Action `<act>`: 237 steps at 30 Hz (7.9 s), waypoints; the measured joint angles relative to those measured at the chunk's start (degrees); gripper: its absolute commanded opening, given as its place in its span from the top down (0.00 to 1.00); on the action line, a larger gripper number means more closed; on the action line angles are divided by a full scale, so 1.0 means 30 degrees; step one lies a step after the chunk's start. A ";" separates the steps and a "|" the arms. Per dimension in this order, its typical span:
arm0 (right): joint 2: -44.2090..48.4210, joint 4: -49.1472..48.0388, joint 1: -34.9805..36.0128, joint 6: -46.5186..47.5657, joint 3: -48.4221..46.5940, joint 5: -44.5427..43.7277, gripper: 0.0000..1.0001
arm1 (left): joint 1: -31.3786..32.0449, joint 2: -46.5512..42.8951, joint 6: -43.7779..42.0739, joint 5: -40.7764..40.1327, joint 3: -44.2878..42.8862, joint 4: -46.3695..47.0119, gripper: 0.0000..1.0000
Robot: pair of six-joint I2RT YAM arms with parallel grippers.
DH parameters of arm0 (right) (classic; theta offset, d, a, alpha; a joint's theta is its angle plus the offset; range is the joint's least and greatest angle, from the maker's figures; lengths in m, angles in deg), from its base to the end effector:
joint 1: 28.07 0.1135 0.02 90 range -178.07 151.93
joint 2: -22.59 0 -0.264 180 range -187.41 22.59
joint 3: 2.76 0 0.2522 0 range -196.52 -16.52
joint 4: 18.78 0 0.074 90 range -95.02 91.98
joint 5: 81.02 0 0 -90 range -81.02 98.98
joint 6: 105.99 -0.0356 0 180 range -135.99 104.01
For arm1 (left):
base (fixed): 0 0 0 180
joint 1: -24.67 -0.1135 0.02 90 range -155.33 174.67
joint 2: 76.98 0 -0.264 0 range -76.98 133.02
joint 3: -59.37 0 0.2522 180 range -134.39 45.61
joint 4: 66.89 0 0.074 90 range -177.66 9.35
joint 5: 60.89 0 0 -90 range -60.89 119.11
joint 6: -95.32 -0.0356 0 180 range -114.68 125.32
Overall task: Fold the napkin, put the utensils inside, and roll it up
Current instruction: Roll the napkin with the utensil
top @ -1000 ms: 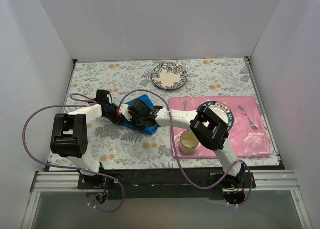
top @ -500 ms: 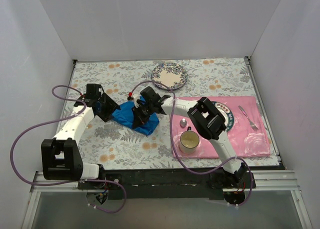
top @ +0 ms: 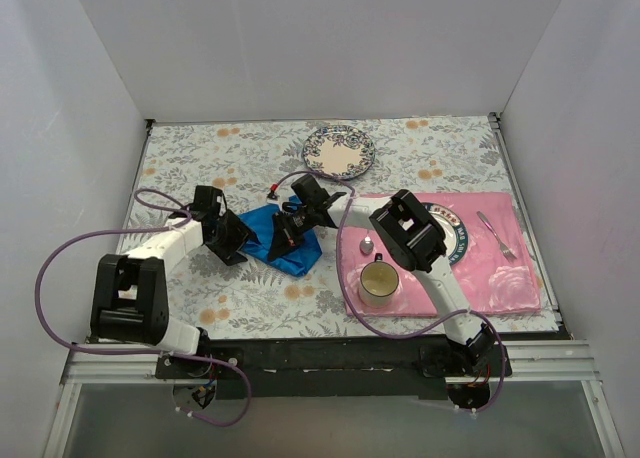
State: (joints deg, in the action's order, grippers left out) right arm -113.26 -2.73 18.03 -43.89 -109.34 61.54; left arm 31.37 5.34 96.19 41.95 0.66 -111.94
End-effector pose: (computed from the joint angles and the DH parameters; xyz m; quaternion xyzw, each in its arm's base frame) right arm 0.3240 0.3775 0.1061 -0.2973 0.7923 0.5322 0.0257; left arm 0.2527 -0.0377 0.1729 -0.6391 0.7386 -0.2108 0.0386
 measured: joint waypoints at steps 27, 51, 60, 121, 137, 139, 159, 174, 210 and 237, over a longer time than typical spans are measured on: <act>-0.0612 0.0721 -0.0211 -0.0379 -0.0721 0.0576 0.97 | 0.0095 0.2703 0.0816 -0.0277 -0.0430 0.4226 0.81; 0.4663 0.6484 0.4240 1.0513 -0.0481 -1.4535 0.28 | -0.0240 0.3249 0.0801 0.0568 0.0444 0.6462 0.86; 0.4182 0.4626 0.5850 1.2458 0.0634 -1.8200 0.48 | -0.0699 0.3366 0.0750 0.1275 0.0532 0.6586 0.86; -0.0466 0.4648 -0.0568 0.1486 -0.2091 -0.0051 0.55 | -0.0940 0.1902 0.0102 0.4124 0.3155 0.9508 0.84; 0.2659 0.7934 0.0954 0.7774 -0.2127 -1.0032 0.37 | -0.0867 0.2841 -0.0117 0.4131 0.2506 0.8903 0.85; 0.2943 0.7621 0.1581 0.8444 -0.1858 -1.1409 0.37 | -0.0852 0.2841 -0.0153 0.4051 0.2441 0.8765 0.85; 0.3694 0.4911 0.4364 0.9704 -0.0117 -1.6138 0.78 | -0.0823 0.2346 -0.0539 0.3330 0.2106 0.7366 0.84; 0.2710 -0.1362 0.0321 0.1698 0.2761 -0.4823 0.99 | -0.0780 -0.2608 -0.1953 -0.0270 0.0656 0.0750 0.28; 0.1013 0.2623 -0.0138 0.2047 -0.0525 -0.2382 0.45 | 0.2790 0.3548 0.3847 -0.3395 -0.2412 -0.0816 1.00; 0.6193 0.0357 0.6521 1.1140 0.4954 -1.9679 0.64 | 0.2790 0.4925 0.4670 -0.2659 -0.4189 -0.3840 1.00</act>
State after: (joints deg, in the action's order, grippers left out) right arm -94.68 -1.66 37.60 -10.47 -94.48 2.50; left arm 39.74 20.12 110.20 33.98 -11.91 -123.46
